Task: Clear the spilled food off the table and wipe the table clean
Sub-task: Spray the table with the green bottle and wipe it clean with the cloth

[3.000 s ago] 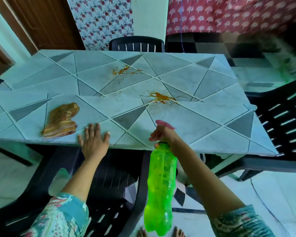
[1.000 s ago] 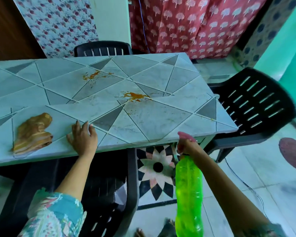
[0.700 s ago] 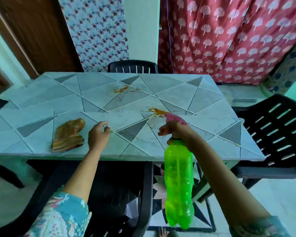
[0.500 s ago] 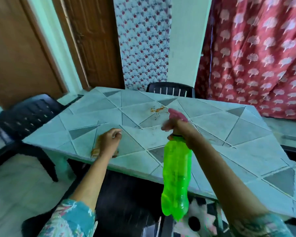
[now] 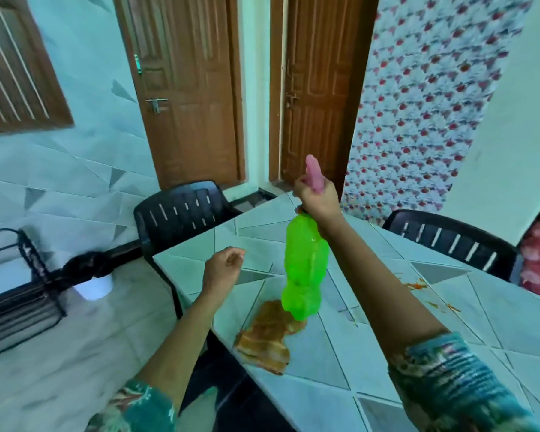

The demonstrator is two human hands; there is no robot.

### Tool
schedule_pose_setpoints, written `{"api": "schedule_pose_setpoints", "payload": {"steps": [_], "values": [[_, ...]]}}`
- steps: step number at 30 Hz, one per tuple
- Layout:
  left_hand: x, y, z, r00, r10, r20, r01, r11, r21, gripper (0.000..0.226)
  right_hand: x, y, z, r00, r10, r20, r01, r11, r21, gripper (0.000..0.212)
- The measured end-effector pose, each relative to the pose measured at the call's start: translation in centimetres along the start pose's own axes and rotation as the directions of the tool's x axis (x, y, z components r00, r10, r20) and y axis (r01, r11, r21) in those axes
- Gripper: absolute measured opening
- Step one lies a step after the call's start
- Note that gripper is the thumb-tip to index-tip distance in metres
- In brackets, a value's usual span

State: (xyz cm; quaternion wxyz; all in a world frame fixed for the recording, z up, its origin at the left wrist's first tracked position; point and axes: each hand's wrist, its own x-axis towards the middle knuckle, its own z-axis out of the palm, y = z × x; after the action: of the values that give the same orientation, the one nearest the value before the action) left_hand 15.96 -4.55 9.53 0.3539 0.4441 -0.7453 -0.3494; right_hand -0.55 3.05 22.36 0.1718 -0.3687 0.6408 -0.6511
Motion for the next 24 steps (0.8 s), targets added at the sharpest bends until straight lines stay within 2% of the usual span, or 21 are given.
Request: {"api": "schedule_pose_setpoints", "payload": {"steps": [6, 13, 18, 24], "values": [[3.9, -3.1, 3.0, 1.0, -0.023, 0.0, 0.023, 0.999, 0.033, 0.018, 8.0, 4.5, 4.7, 0.998, -0.049, 0.035, 0.05, 0.998, -0.043, 0.011], [4.3, -5.5, 6.6, 0.994, -0.101, 0.032, 0.099, 0.994, 0.053, 0.019, 11.4, 10.5, 8.2, 0.992, -0.103, 0.07, 0.108, 0.992, -0.06, 0.019], [3.2, -6.6, 8.1, 0.99, -0.119, 0.072, 0.117, 0.993, 0.025, 0.019, 11.7, 11.3, 9.1, 0.994, -0.091, 0.056, 0.096, 0.991, -0.098, 0.022], [1.9, -6.4, 8.1, 0.977, -0.164, 0.134, 0.163, 0.986, 0.02, 0.021, 11.8, 11.0, 8.7, 0.986, -0.044, 0.16, 0.077, 0.976, -0.206, 0.033]]}}
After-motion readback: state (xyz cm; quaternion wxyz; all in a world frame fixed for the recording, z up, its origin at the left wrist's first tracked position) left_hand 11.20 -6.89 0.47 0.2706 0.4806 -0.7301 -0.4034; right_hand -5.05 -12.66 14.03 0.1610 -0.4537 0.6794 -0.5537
